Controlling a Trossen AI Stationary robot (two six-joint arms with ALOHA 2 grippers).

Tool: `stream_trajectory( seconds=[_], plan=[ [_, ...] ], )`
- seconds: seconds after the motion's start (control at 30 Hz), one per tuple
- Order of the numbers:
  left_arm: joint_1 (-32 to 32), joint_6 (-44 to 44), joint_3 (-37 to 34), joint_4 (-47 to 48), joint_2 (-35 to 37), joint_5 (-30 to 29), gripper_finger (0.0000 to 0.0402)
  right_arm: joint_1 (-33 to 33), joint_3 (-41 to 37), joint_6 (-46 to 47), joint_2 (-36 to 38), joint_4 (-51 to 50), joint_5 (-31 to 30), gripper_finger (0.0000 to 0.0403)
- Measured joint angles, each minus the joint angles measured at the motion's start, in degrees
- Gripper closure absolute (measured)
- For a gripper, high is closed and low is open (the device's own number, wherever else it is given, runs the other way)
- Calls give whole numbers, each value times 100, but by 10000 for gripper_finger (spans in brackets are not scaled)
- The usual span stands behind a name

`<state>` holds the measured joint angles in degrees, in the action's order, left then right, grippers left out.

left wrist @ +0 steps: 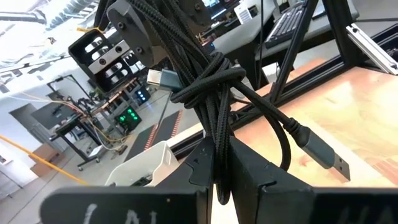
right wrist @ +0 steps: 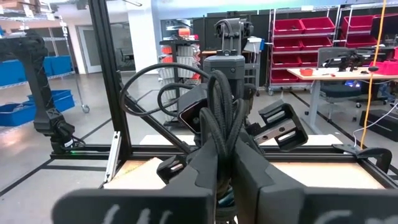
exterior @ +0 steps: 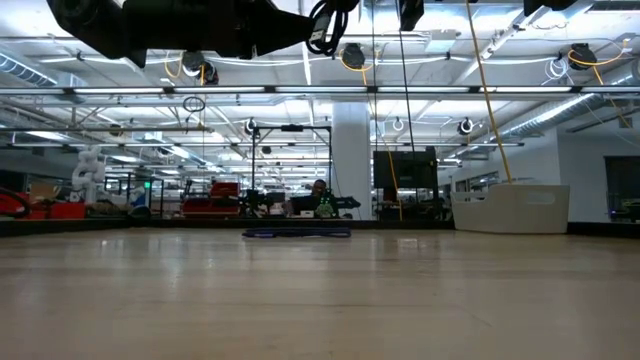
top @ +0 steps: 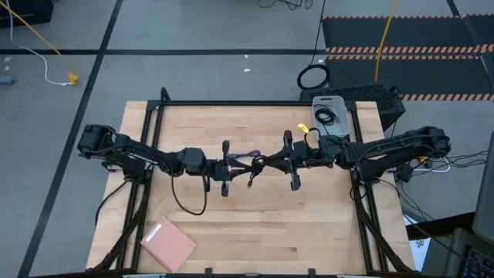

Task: Pick and place USB-C Cables
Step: Put the black charger cable into the white bin

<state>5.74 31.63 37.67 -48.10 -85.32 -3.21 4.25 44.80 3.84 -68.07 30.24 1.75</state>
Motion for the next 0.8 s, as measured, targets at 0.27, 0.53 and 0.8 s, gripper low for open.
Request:
stream_trajectory(
  seconds=[0.27,0.53,0.8],
  plan=[
    [2,-190,0,-2,2,-244,310,-2,0,-1,0,50,-16,380],
    [55,-591,-2,299,114,-345,218,0,0,-2,0,79,-16,386],
    [72,-941,-7,1732,897,-404,189,0,0,0,24,66,-18,386]
  ],
)
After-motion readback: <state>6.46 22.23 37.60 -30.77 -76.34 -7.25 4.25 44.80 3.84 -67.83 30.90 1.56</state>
